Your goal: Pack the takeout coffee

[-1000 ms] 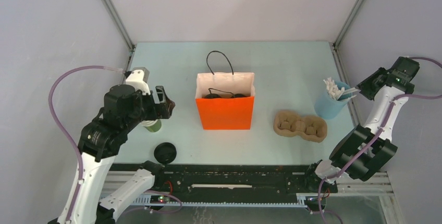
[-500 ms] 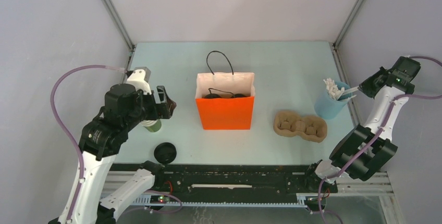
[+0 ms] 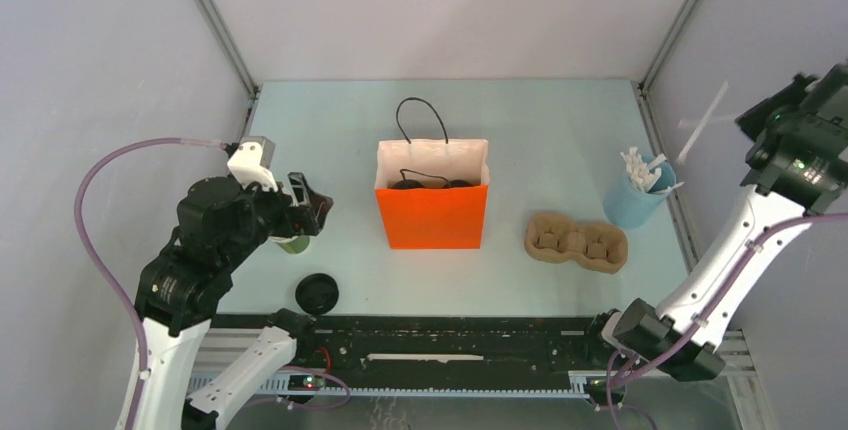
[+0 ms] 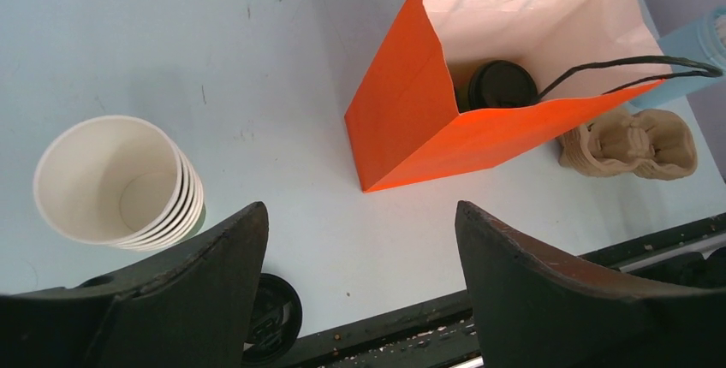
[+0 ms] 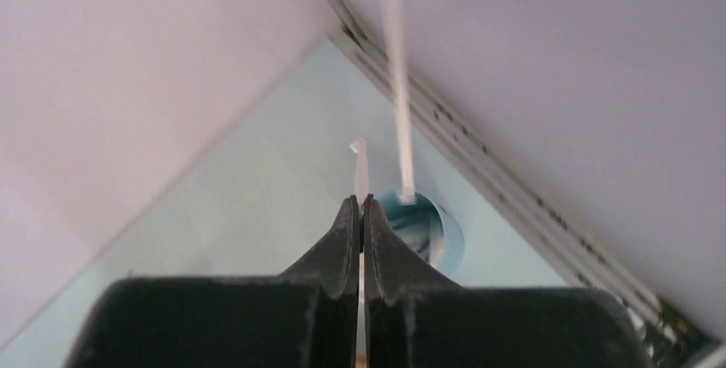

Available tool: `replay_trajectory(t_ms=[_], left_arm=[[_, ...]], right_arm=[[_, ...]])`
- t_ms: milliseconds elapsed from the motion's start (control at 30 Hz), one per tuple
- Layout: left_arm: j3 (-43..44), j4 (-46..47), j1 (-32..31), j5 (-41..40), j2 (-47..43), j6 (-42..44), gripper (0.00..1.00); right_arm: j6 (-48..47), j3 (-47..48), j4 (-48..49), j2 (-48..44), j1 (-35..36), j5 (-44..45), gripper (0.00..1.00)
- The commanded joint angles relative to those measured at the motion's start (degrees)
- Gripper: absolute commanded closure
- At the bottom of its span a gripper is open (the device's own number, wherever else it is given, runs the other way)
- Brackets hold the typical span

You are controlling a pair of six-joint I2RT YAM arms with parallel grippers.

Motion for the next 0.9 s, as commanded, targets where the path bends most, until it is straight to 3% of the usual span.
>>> replay_trajectory(t_ms=[0, 133, 333, 467, 567, 733, 867], left_arm=[[-0.24, 1.16, -1.72, -0.66, -0.87, 1.94, 0.15], [0.33, 1.34, -3.14, -0.91, -1.27, 1.66, 0.15], [0.23, 1.43, -3.33, 0.22, -1.88, 0.16, 0.16], [-0.07, 1.53, -3.33, -0.26, -2.05, -0.08, 0.16], [0.4, 1.36, -3.33, -0.52, -1.59, -0.01, 0.16], [2.89, 0.74, -3.33, -1.91, -0.34, 1.27, 0.15], [3.91, -0.27, -3.33, -2.61, 0.08, 1.65, 0.15]], right_arm=[[-3.18, 19.45, -11.53, 0.46, 0.7, 0.77, 1.0], [-3.15, 25.2, -14.18, 0.99, 1.0, -3.91, 1.0], [-2.89, 20.1, -10.42, -3.02, 3.74, -15.32, 1.0], [0.4, 13.69, 0.98, -4.65, 12.38, -29.41, 1.0], [5.47, 9.79, 8.34, -3.42, 23.01, -32.89, 1.0], [7.33, 11.12, 9.1, 2.17, 36.81, -31.53, 1.0], [3.6, 11.47, 3.96, 2.5, 41.55, -33.01, 1.0]])
